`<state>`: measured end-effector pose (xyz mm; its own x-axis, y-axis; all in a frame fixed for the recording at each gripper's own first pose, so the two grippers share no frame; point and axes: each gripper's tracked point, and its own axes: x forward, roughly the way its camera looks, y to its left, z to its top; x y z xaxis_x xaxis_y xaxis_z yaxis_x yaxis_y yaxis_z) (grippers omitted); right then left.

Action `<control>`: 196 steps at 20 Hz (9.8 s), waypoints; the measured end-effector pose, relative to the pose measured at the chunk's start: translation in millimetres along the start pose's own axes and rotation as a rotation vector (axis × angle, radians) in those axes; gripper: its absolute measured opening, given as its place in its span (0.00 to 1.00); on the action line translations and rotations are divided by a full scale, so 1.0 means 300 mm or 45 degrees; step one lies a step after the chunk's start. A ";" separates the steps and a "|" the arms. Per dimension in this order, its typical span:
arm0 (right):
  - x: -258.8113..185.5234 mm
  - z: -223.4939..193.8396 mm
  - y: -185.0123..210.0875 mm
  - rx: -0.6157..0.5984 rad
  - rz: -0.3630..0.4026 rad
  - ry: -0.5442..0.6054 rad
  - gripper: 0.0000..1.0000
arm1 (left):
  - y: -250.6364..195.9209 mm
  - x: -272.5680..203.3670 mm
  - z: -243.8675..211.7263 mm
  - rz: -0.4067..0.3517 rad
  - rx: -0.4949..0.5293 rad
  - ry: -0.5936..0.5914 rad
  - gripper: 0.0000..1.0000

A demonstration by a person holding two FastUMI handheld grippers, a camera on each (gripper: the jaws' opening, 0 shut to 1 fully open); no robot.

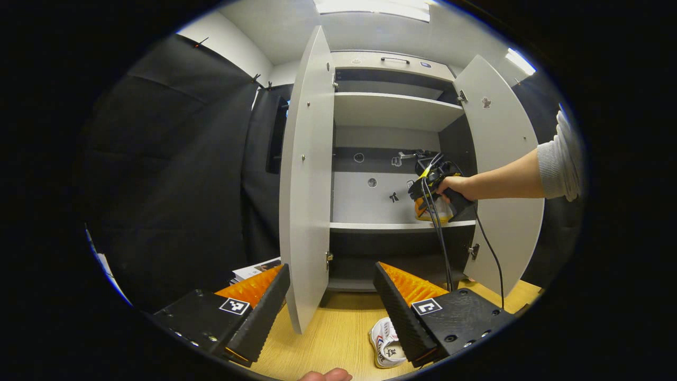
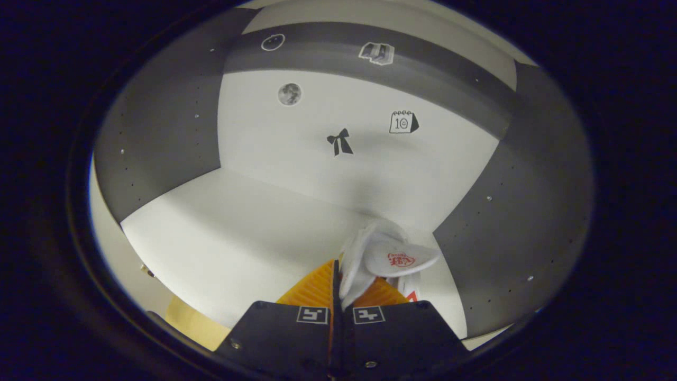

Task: Grab one shoe with the right hand and put it into the shoe cabinet, grab the other shoe with the left hand and put it into the shoe cabinet; then close the right door with the right hand and the left door with the left hand.

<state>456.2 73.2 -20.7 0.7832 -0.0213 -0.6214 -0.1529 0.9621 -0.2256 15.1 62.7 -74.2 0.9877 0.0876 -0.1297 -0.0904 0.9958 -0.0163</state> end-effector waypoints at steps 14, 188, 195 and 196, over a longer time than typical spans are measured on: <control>-0.309 0.021 -0.044 0.010 0.042 -0.219 0.18 | -0.056 0.021 -0.017 -0.062 -0.012 0.004 0.95; -1.175 -0.561 -0.910 0.364 -0.418 -0.918 0.99 | -0.358 -0.276 -0.036 -0.322 0.002 0.074 0.95; -1.176 -0.516 -0.863 0.369 -0.383 -0.921 0.97 | -0.354 -0.261 -0.046 -0.327 0.004 0.090 0.95; -1.170 -0.499 -0.857 0.368 -0.387 -0.926 0.95 | -0.359 -0.258 -0.047 -0.331 0.006 0.091 0.95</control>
<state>130.2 -207.3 143.0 0.9738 -0.2057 0.0965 0.2105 0.9767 -0.0425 -53.4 -51.8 -76.3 0.9661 -0.1735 -0.1910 0.1662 0.9846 -0.0535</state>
